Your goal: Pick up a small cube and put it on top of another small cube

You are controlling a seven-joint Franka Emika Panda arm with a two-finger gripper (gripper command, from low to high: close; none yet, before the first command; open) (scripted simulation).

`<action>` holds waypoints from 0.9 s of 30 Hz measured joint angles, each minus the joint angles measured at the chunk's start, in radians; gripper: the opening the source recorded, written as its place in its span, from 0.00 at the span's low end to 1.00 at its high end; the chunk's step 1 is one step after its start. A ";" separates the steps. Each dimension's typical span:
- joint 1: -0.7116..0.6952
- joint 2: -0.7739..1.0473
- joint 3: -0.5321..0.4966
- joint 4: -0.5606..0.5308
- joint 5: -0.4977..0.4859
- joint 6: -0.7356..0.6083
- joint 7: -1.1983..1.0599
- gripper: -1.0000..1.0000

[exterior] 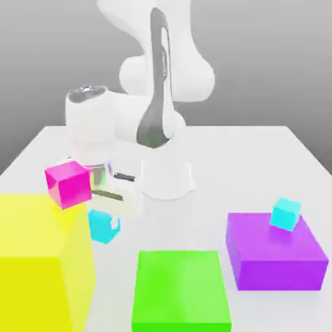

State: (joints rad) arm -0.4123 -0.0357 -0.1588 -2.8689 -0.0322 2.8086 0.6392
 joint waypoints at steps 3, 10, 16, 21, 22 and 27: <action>-0.085 0.054 -0.047 0.106 -0.059 -0.091 -0.140 0.00; -0.166 0.055 -0.080 0.355 -0.147 -0.353 -0.142 0.00; -0.108 -0.056 -0.003 0.509 -0.125 -0.577 0.108 0.00; -0.065 -0.152 0.072 0.591 -0.084 -0.722 0.324 0.00; -0.052 -0.171 0.094 0.593 -0.071 -0.736 0.367 0.00; 0.003 -0.283 0.190 0.550 0.006 -0.787 0.579 0.00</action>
State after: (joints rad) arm -0.4098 -0.3187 0.0311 -2.3188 -0.0266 2.0217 1.2183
